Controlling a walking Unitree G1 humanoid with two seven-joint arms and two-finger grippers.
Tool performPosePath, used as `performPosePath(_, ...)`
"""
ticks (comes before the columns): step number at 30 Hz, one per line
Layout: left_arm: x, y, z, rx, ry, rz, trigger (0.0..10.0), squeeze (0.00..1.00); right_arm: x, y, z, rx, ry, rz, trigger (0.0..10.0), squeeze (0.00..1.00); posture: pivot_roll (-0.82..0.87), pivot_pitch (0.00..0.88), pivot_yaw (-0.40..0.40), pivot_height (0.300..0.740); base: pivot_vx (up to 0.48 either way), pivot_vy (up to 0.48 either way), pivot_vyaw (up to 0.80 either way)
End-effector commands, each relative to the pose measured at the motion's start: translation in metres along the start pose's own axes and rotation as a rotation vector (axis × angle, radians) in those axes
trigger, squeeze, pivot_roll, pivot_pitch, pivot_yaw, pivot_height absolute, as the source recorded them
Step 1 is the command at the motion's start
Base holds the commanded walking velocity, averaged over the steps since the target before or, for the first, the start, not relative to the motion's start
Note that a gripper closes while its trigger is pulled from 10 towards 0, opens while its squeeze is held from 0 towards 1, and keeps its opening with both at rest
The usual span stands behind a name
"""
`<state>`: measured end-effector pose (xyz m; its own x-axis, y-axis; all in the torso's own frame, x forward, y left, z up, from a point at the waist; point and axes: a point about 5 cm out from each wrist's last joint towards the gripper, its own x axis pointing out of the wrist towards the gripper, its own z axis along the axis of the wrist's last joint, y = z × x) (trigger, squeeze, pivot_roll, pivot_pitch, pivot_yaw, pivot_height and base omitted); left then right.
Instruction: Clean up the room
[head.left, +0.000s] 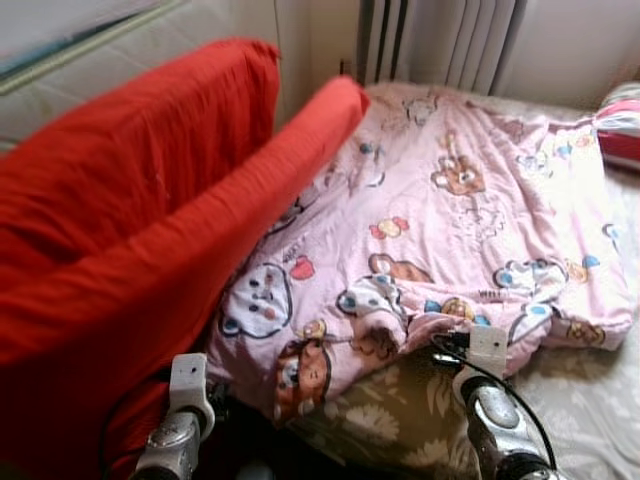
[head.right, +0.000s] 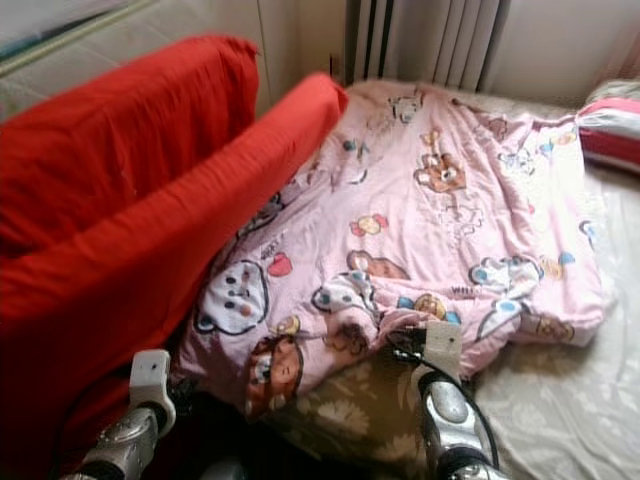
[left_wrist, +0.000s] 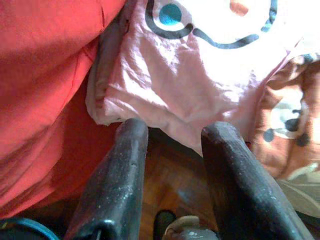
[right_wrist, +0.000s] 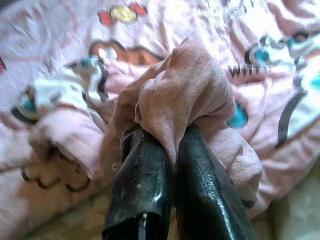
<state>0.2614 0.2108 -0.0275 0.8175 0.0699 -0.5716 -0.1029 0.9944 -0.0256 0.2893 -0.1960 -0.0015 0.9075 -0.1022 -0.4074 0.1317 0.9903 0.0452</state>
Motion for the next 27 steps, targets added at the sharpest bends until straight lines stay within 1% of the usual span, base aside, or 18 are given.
performPosePath(1,-0.001,0.001,-0.004,-0.018,0.028,0.013,10.0,0.0,0.002,-0.001,0.003,0.003,0.002,-0.006,10.0,0.0,0.02,0.0,-0.005,0.74,0.0,0.0,0.0)
performPosePath(9,-0.002,0.001,-0.008,-0.03,0.039,0.014,10.0,0.0,0.003,-0.001,0.006,-0.002,-0.007,-0.002,10.0,0.0,0.02,0.0,-0.006,0.74,0.0,0.0,0.0)
performPosePath(13,-0.003,-0.002,-0.015,-0.042,0.07,0.01,10.0,0.0,0.003,0.0,0.007,-0.008,-0.001,0.001,10.0,0.0,0.02,0.0,-0.01,0.74,0.0,0.0,0.0)
performPosePath(19,-0.005,-0.003,-0.022,-0.036,0.093,0.004,10.0,0.0,0.004,0.001,0.009,0.0,-0.011,0.005,10.0,0.0,0.01,0.0,-0.008,0.74,0.0,0.0,0.0)
performPosePath(21,-0.007,-0.001,-0.028,-0.024,0.114,0.0,10.0,0.0,0.004,0.001,0.01,0.005,-0.02,0.006,10.0,0.0,0.01,0.0,-0.004,0.74,0.0,0.0,0.0)
performPosePath(27,-0.008,0.0,-0.031,-0.012,0.127,-0.002,10.0,0.0,0.003,0.001,0.007,0.004,-0.013,0.003,10.0,0.0,0.0,0.0,-0.001,0.74,0.0,0.0,0.0)
